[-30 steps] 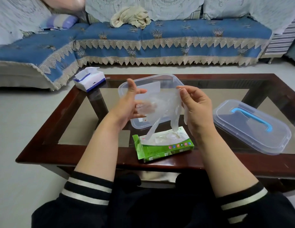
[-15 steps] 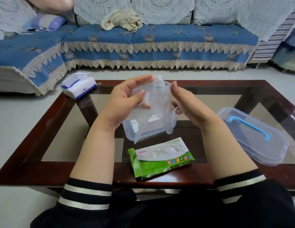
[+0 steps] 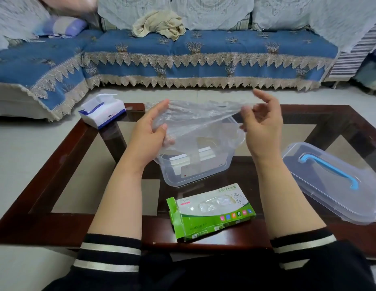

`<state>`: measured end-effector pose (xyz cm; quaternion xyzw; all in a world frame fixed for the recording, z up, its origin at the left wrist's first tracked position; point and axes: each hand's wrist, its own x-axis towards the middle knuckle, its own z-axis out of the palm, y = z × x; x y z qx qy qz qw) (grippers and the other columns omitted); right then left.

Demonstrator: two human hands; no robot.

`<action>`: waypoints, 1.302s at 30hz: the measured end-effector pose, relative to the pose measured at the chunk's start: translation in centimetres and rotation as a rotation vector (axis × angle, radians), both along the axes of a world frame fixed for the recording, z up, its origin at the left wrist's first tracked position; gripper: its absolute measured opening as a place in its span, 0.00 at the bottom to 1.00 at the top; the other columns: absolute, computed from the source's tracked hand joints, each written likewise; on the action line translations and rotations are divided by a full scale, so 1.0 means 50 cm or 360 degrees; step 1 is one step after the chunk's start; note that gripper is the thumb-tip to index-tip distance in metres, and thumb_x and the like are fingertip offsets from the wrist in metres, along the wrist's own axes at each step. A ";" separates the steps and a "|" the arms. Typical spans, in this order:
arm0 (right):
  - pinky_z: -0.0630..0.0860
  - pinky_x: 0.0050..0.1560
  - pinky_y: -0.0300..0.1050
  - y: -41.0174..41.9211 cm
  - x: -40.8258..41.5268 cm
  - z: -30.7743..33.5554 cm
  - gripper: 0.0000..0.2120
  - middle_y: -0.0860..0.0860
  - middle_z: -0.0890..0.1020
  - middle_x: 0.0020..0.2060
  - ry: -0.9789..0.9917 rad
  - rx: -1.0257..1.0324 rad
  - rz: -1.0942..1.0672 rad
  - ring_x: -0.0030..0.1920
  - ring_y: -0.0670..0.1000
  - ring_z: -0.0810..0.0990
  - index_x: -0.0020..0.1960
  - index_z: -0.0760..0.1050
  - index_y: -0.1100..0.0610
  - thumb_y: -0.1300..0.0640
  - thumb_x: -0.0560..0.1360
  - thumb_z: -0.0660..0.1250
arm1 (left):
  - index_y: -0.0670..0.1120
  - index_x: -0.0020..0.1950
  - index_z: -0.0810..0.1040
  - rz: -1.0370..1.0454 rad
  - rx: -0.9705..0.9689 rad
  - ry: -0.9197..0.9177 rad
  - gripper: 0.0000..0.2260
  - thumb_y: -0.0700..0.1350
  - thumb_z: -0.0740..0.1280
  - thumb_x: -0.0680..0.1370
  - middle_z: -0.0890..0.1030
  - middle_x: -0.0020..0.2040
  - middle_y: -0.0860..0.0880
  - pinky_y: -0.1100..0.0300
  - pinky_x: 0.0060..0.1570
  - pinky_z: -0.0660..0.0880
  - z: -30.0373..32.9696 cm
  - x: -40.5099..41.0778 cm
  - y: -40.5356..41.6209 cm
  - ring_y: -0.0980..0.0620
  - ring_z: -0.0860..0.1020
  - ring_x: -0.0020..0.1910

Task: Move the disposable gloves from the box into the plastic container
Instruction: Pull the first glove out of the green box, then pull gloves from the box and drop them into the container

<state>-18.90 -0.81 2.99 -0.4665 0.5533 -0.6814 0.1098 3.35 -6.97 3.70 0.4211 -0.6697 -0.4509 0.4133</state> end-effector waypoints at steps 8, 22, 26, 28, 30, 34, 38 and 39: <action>0.73 0.53 0.48 -0.026 -0.010 -0.037 0.18 0.56 0.78 0.56 0.0517 0.0975 -0.0288 0.54 0.54 0.76 0.57 0.76 0.57 0.45 0.80 0.57 | 0.60 0.74 0.58 0.0032 -0.0141 -0.0688 0.28 0.36 0.59 0.80 0.60 0.75 0.53 0.55 0.50 0.78 -0.016 -0.021 0.006 0.41 0.74 0.62; 0.73 0.49 0.34 0.007 0.038 0.006 0.11 0.52 0.76 0.50 0.0334 -0.0129 -0.0506 0.49 0.47 0.75 0.58 0.72 0.62 0.56 0.80 0.61 | 0.58 0.72 0.65 -0.0013 -0.0033 -0.0431 0.29 0.30 0.57 0.79 0.65 0.73 0.55 0.78 0.34 0.71 0.013 -0.013 0.010 0.56 0.70 0.67; 0.72 0.38 0.44 0.017 0.089 0.023 0.04 0.51 0.73 0.41 0.0663 -0.0695 -0.0234 0.38 0.50 0.72 0.49 0.73 0.62 0.60 0.79 0.61 | 0.58 0.72 0.65 0.0015 -0.0093 -0.0322 0.32 0.29 0.60 0.76 0.67 0.69 0.55 0.73 0.35 0.75 0.013 -0.021 0.001 0.57 0.76 0.50; 0.72 0.37 0.39 0.018 0.115 0.031 0.08 0.50 0.76 0.44 0.0845 -0.0382 0.0032 0.39 0.45 0.72 0.53 0.76 0.60 0.56 0.78 0.64 | 0.56 0.74 0.64 0.0030 -0.0093 -0.0218 0.32 0.30 0.62 0.76 0.68 0.71 0.50 0.70 0.39 0.76 0.012 -0.023 -0.007 0.54 0.77 0.49; 0.72 0.41 0.36 0.009 0.129 0.033 0.16 0.48 0.75 0.55 0.1040 0.0156 0.0108 0.45 0.41 0.73 0.62 0.74 0.54 0.51 0.77 0.65 | 0.55 0.75 0.61 0.0097 -0.0104 -0.0277 0.32 0.30 0.62 0.76 0.68 0.72 0.44 0.63 0.50 0.77 0.008 -0.024 -0.018 0.47 0.75 0.62; 0.72 0.53 0.45 -0.045 0.115 0.044 0.31 0.51 0.65 0.70 0.1189 0.1129 0.0293 0.60 0.52 0.75 0.73 0.60 0.48 0.46 0.75 0.68 | 0.52 0.77 0.57 0.0085 -0.0151 -0.0821 0.33 0.31 0.61 0.76 0.54 0.77 0.56 0.53 0.67 0.67 -0.015 -0.028 -0.029 0.43 0.65 0.71; 0.74 0.60 0.51 -0.122 0.126 0.028 0.39 0.54 0.65 0.73 0.1490 0.1791 0.0699 0.64 0.57 0.73 0.77 0.55 0.49 0.48 0.72 0.72 | 0.51 0.75 0.63 0.0186 -0.0189 -0.1242 0.29 0.32 0.62 0.76 0.48 0.79 0.54 0.61 0.55 0.68 -0.028 -0.052 -0.013 0.49 0.64 0.72; 0.76 0.59 0.49 -0.137 0.131 0.017 0.39 0.53 0.66 0.73 0.1520 0.1878 0.0799 0.64 0.57 0.73 0.77 0.54 0.49 0.50 0.73 0.72 | 0.52 0.73 0.67 0.0224 -0.0227 -0.1310 0.26 0.33 0.63 0.77 0.48 0.79 0.53 0.58 0.58 0.70 -0.031 -0.055 -0.011 0.48 0.63 0.73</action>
